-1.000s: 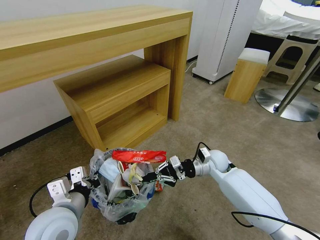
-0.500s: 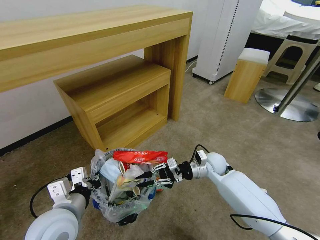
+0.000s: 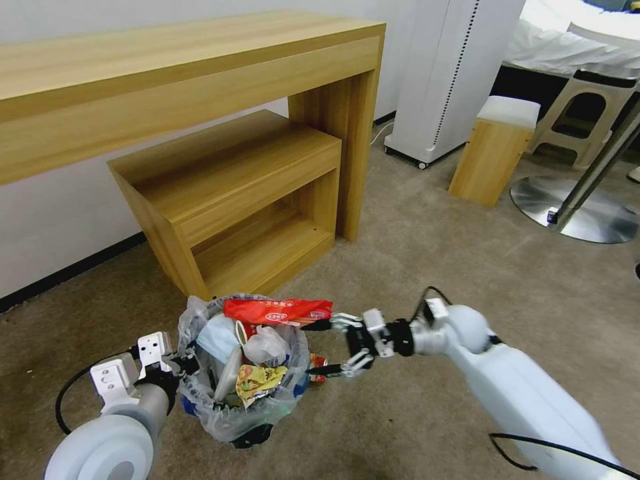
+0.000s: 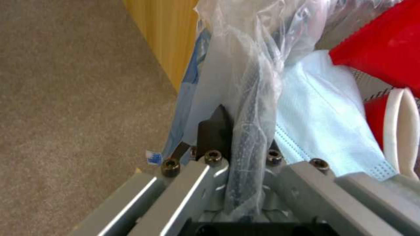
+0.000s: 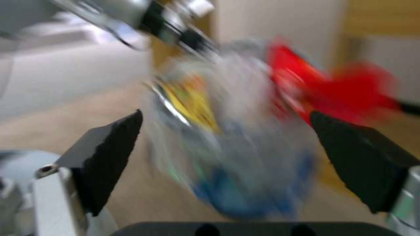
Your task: Pick up the trash bin and place the garbage on the floor into it.
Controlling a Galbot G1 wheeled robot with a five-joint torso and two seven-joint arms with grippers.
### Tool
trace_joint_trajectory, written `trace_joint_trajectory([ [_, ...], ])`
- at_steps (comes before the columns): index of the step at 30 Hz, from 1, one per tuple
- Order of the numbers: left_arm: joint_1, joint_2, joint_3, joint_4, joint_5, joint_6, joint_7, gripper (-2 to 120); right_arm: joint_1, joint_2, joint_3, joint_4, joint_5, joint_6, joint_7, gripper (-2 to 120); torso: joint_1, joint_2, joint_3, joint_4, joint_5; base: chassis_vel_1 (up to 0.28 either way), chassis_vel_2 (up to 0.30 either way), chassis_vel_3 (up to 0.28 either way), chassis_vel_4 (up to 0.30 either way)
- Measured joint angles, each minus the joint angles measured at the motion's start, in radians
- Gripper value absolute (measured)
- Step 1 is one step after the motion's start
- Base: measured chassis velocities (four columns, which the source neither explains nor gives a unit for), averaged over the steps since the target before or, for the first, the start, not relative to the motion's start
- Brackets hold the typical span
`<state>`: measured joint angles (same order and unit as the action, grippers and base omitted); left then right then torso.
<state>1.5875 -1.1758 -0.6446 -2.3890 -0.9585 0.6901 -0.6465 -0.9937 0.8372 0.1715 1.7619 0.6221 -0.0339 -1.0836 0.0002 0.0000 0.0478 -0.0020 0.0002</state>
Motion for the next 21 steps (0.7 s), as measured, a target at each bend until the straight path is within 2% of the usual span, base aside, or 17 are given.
trace_joint_trajectory([
  [2, -0.003, 0.0, -0.007, 0.009, -0.002, 0.0, 0.0, 1, -0.123, -0.066, 0.093, 0.075, -0.043, -0.043, 0.225, 100, 0.0, 0.0, 0.0, 0.0, 0.0001, 0.0, 0.0, 0.0, 0.0],
  [3, -0.003, 0.0, -0.007, 0.009, -0.002, 0.0, 0.0, 1, -0.123, -0.066, 0.093, 0.075, -0.043, -0.043, 0.225, 100, 0.0, 0.0, 0.0, 0.0, 0.0001, 0.0, 0.0, 0.0, 0.0],
  [4, -0.004, 0.0, -0.009, 0.011, -0.002, -0.001, 0.0, 1, -0.174, -0.089, 0.125, 0.104, -0.049, -0.067, 0.328, 100, 0.0, 0.0, 0.0, -0.0001, 0.0001, 0.0, 0.0, 0.0, 0.0],
  [6, -0.004, -0.002, -0.009, 0.013, -0.002, -0.003, 0.001, 1, -0.285, -0.125, 0.178, 0.18, -0.047, -0.161, 0.589, 100, 0.0, 0.0, 0.0, -0.0003, -0.0001, 0.0, 0.0, 0.0, 0.0],
  [7, -0.004, -0.003, -0.009, 0.013, -0.002, -0.003, 0.002, 1, -0.333, -0.134, 0.195, 0.224, -0.023, -0.237, 0.733, 100, 0.0, 0.0, 0.0, -0.0002, 0.0, 0.0, 0.0, 0.0, 0.0],
  [8, -0.004, -0.003, -0.009, 0.013, -0.002, -0.003, 0.002, 1, -0.333, -0.134, 0.195, 0.224, -0.023, -0.237, 0.733, 100, 0.0, 0.0, 0.0, -0.0002, 0.0, 0.0, 0.0, 0.0, 0.0],
  [11, -0.002, -0.004, -0.009, 0.013, -0.002, -0.005, 0.004, 1, -0.43, -0.126, 0.216, 0.335, 0.18, -0.452, 1.116, 100, 0.0, 0.0, 0.0, 0.0001, -0.0001, 0.0, 0.0, 0.0, 0.0],
  [12, -0.002, -0.004, -0.009, 0.013, -0.002, -0.005, 0.004, 1, -0.43, -0.126, 0.216, 0.335, 0.18, -0.452, 1.116, 100, 0.0, 0.0, 0.0, 0.0001, -0.0001, 0.0, 0.0, 0.0, 0.0],
  [13, -0.002, -0.004, -0.01, 0.014, -0.002, -0.005, 0.005, 1, -0.444, -0.122, 0.222, 0.344, 0.216, -0.481, 1.183, 100, 0.0, 0.0, 0.0, 0.0001, -0.0001, 0.0, 0.0, 0.0, 0.0],
  [14, 0.001, -0.004, -0.012, 0.014, -0.002, -0.007, 0.007, 1, -0.479, -0.109, 0.241, 0.351, 0.272, -0.518, 1.309, 100, 0.0, 0.0, 0.0, 0.0001, -0.0003, 0.0, 0.0, 0.0, 0.0],
  [15, 0.001, -0.004, -0.012, 0.014, -0.002, -0.007, 0.007, 1, -0.479, -0.109, 0.241, 0.351, 0.272, -0.518, 1.309, 100, 0.0, 0.0, 0.0, 0.0001, -0.0003, 0.0, 0.0, 0.0, 0.0],
  [18, 0.004, -0.004, -0.014, 0.014, -0.007, -0.01, 0.013, 1, -0.544, -0.08, 0.269, 0.335, 0.378, -0.558, 1.527, 100, 0.0, 0.0, 0.0, 0.0, 0.0, 0.0, 0.0, 0.0, 0.0],
  [19, 0.004, -0.004, -0.014, 0.014, -0.007, -0.01, 0.013, 1, -0.544, -0.08, 0.269, 0.335, 0.378, -0.558, 1.527, 100, 0.0, 0.0, 0.0, 0.0, 0.0, 0.0, 0.0, 0.0, 0.0],
  [21, 0.005, -0.004, -0.017, 0.014, -0.011, -0.011, 0.013, 1, -0.573, -0.072, 0.29, 0.334, 0.48, -0.612, 1.661, 100, 0.0, 0.0, 0.0, 0.0001, 0.0, 0.0, 0.0, 0.0, 0.0],
])
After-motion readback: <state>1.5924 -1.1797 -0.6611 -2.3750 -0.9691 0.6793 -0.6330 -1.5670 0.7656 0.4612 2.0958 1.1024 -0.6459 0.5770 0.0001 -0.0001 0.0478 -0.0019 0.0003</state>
